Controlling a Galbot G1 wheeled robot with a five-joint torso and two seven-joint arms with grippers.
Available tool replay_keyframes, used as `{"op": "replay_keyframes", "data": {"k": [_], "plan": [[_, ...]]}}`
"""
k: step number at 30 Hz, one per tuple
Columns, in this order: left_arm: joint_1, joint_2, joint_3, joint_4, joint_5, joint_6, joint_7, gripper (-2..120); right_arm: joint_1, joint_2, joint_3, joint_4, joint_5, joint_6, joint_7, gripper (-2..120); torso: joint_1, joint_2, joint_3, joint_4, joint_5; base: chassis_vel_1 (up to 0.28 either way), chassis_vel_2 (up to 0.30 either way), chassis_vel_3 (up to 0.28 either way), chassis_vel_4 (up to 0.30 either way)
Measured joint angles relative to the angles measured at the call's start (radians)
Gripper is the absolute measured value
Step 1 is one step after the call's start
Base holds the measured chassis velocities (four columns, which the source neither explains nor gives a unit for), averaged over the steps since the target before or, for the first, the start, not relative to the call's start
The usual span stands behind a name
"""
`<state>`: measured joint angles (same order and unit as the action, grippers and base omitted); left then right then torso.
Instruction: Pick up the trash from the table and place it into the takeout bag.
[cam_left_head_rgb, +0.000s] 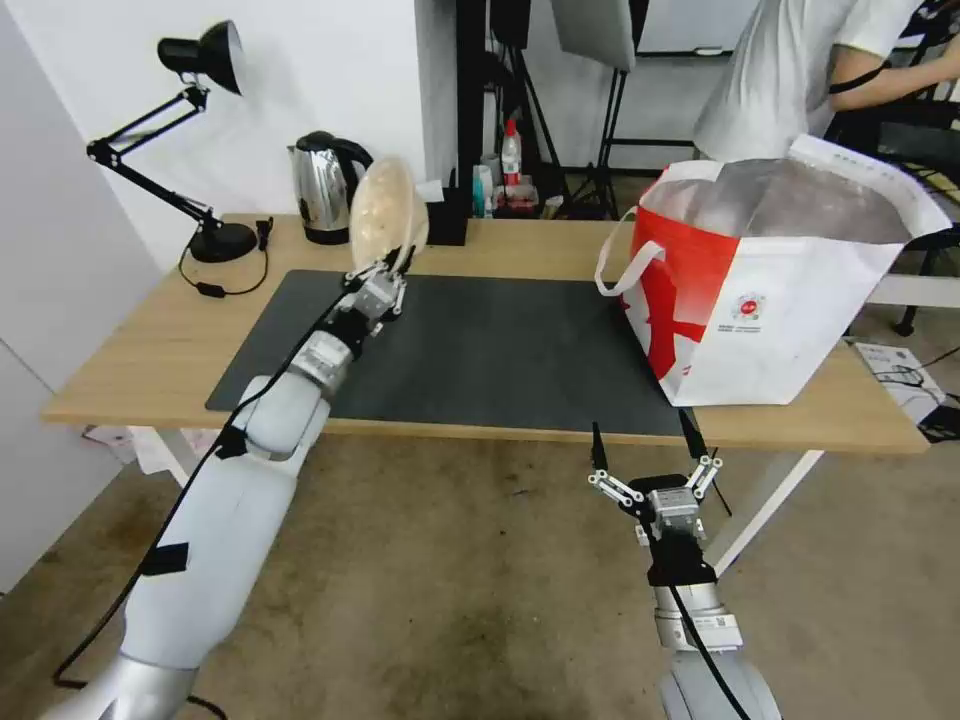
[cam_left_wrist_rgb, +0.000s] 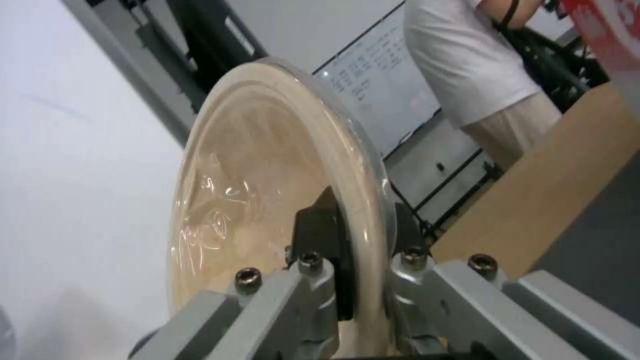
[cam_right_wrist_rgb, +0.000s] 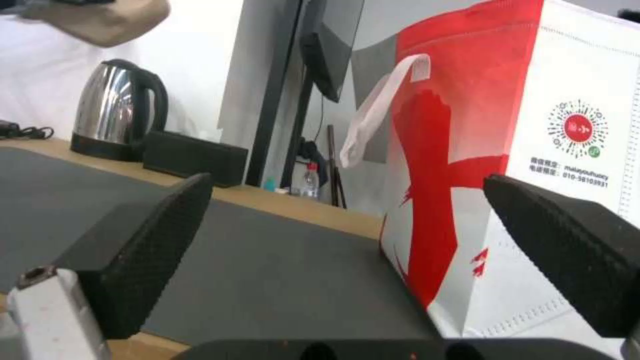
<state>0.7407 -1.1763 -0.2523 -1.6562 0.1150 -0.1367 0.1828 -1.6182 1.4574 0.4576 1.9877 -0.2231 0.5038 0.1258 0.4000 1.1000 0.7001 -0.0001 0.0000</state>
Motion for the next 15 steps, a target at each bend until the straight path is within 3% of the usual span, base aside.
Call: {"op": "replay_keyframes", "data": {"k": [15], "plan": [[-0.164, -0.007, 0.123, 0.051, -0.009, 0.017, -0.006, 3, 0.000, 0.000, 0.000, 0.000, 0.000, 0.000, 0.000, 100, 0.000, 0.000, 0.000, 0.0002, 0.0000, 0.000, 0.000, 0.000, 0.000]]}}
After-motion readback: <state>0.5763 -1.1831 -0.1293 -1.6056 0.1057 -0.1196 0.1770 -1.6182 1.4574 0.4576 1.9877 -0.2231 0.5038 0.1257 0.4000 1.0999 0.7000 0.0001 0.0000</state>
